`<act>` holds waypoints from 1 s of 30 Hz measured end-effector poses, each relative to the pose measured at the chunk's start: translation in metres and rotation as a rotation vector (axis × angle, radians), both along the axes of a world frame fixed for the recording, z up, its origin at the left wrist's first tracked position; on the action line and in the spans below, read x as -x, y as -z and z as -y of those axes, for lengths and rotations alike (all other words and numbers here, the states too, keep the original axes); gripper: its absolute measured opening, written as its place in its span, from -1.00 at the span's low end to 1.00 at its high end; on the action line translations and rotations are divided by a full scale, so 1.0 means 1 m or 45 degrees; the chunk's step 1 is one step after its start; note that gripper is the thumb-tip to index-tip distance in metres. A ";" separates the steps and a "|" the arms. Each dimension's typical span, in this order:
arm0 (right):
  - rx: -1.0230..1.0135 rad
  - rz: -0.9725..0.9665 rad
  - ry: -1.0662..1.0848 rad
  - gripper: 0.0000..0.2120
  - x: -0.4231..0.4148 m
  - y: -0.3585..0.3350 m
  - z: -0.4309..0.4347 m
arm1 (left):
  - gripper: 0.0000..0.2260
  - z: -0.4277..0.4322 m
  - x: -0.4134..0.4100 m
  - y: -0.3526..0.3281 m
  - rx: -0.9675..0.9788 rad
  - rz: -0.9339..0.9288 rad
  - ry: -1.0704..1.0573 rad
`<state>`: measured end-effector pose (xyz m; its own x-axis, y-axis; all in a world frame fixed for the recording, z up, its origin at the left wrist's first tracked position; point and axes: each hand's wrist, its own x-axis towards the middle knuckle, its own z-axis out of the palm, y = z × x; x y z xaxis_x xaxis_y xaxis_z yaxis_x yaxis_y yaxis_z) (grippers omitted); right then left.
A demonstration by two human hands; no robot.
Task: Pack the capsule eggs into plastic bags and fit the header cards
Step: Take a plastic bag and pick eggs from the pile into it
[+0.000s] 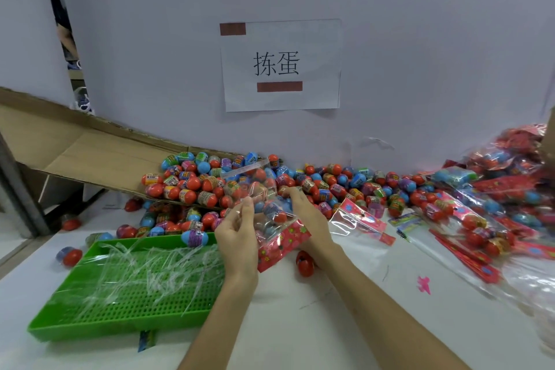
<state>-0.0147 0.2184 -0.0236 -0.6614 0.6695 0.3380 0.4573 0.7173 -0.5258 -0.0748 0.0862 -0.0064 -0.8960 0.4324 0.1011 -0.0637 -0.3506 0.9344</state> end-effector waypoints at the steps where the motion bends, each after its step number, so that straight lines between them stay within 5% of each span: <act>1: -0.034 0.002 0.040 -0.51 -0.002 0.001 -0.002 | -0.79 0.000 -0.001 -0.001 -0.002 0.005 0.002; 13: 0.115 -0.352 0.170 -0.83 -0.017 -0.002 -0.029 | -0.77 0.000 -0.003 0.002 0.080 -0.075 0.015; 21: 0.934 -0.960 0.117 -0.87 -0.062 -0.031 -0.026 | -0.78 -0.002 -0.006 0.005 0.103 -0.160 0.100; 24: 1.034 -0.953 0.057 -0.67 -0.085 -0.035 -0.021 | -0.84 -0.001 -0.008 0.003 0.096 -0.211 0.151; 30: 1.017 -0.941 -0.147 -0.83 -0.103 -0.052 -0.012 | -0.88 0.000 -0.014 0.002 0.163 -0.322 0.264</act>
<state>0.0879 0.2305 0.0285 -0.5467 0.8192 0.1734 -0.2105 0.0659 -0.9754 -0.0611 0.0860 -0.0086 -0.7415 0.6259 0.2419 0.1176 -0.2337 0.9652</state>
